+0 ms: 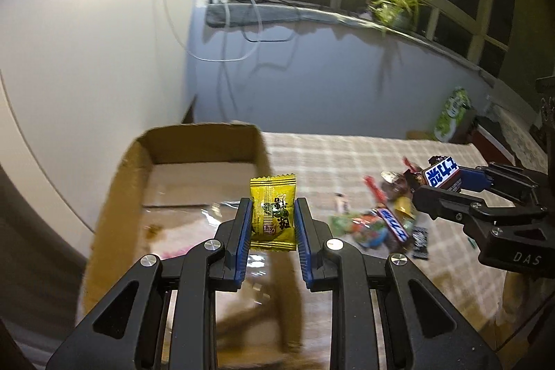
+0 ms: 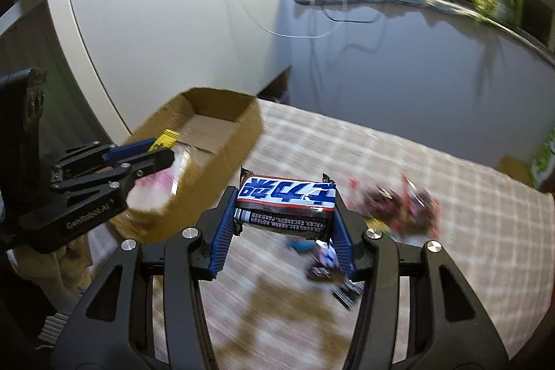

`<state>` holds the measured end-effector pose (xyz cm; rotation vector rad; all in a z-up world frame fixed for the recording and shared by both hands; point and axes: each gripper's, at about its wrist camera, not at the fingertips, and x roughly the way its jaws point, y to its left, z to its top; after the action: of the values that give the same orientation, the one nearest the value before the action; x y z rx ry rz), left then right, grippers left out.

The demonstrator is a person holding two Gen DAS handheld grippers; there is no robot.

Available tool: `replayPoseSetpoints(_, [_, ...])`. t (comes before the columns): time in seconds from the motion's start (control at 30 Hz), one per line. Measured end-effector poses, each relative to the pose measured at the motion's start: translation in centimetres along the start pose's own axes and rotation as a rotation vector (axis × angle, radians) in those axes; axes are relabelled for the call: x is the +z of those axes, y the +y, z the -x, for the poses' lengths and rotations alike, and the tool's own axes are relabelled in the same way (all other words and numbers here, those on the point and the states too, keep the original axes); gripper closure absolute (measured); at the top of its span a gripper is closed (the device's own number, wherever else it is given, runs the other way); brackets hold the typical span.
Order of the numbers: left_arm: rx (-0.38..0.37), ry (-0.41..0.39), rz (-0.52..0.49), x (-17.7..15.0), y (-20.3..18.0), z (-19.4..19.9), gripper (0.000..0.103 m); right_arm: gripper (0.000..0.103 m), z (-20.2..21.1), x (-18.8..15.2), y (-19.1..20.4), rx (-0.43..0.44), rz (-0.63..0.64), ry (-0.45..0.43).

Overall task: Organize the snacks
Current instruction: 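Carry both snacks to the box and release them inside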

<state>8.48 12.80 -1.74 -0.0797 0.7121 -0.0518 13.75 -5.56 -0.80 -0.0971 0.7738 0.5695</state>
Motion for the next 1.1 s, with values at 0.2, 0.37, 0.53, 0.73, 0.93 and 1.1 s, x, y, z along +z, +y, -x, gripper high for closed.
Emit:
replayPoseSetpoints(0.2, [0.034, 0.004, 0.034, 1.0, 2.7, -0.6, 0.081, 0.051, -2.5, 3.1, 3.0, 0.054, 0.040, -0.003])
replayPoseSetpoints(0.37, [0.055, 0.021, 0.068, 1.7, 5.0, -1.4, 0.081, 0.051, -4.7, 4.8, 5.0, 0.083, 0.070, 0.005])
replayPoseSetpoints(0.53, [0.068, 0.044, 0.103, 2.2, 6.7, -2.4, 0.081, 0.051, -7.5, 5.6, 6.5, 0.107, 0.089, 0.033])
replayPoseSetpoints(0.73, [0.085, 0.059, 0.132, 2.5, 7.8, -3.2, 0.081, 0.051, -9.9, 6.1, 7.4, 0.118, 0.114, 0.060])
replayPoseSetpoints(0.93, [0.097, 0.077, 0.138, 2.6, 7.8, -4.1, 0.081, 0.050, -11.7, 6.0, 7.9, 0.121, 0.129, 0.083])
replayPoseSetpoints(1.1, [0.114, 0.082, 0.134, 2.8, 8.0, -4.4, 0.081, 0.049, -12.5, 5.8, 7.5, 0.130, 0.116, 0.104])
